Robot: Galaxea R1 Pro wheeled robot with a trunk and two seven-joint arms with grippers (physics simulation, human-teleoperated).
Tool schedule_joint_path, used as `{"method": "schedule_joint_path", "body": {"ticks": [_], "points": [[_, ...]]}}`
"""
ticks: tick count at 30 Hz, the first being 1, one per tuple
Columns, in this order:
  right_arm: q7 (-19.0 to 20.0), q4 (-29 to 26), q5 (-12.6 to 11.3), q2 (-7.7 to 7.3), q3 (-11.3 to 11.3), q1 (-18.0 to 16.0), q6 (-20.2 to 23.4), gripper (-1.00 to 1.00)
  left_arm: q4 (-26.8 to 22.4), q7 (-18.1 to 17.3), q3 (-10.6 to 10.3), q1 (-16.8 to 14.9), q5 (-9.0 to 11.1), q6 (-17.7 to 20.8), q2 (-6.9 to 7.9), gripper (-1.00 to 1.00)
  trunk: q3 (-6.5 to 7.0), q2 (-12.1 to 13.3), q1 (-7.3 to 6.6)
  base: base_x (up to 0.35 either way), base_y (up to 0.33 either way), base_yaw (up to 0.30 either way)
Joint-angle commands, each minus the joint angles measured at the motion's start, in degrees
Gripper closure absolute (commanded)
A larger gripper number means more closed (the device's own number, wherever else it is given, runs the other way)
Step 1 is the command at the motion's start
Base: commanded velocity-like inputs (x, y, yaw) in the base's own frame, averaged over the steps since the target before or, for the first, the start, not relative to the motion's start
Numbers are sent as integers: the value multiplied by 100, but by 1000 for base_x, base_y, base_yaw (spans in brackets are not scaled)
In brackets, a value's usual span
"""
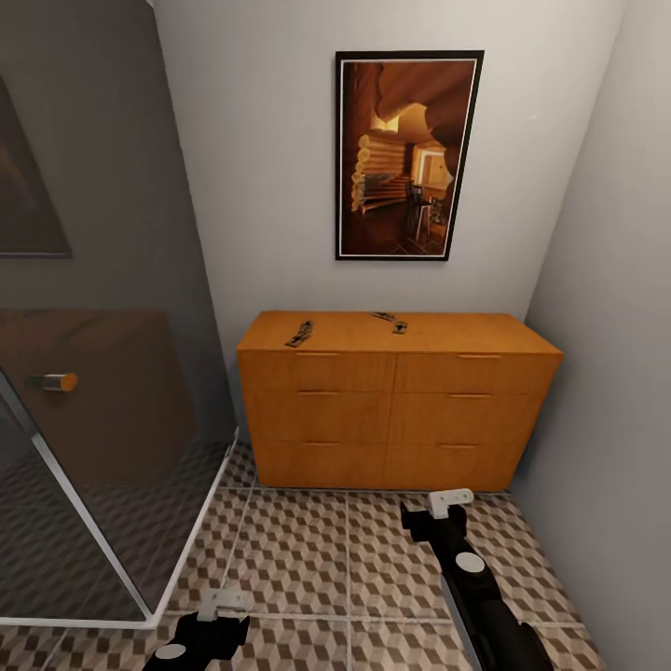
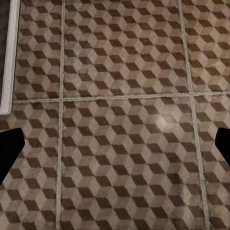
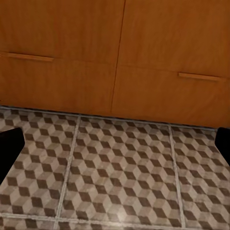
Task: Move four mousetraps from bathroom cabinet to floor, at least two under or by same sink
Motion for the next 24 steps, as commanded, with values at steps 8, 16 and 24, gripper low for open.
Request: {"method": "schedule_joint_path", "body": {"ticks": [8,16,24], "points": [[-23,-9,48,11,8,-3,43,-100,-9,21,-14,-2,3,31,2,-100,-6,-3,0,0,0,-3],[-27,-9,54,-11,7,-3,25,-100,-9,20,-14,-2,3,31,2,-100,-4,-3,0,0,0,-8],[-31,-4,63,-19,7,-3,17,-100,-9,21,-14,-2,3,31,1,-100,-2,-3,0,0,0,-10]]}}
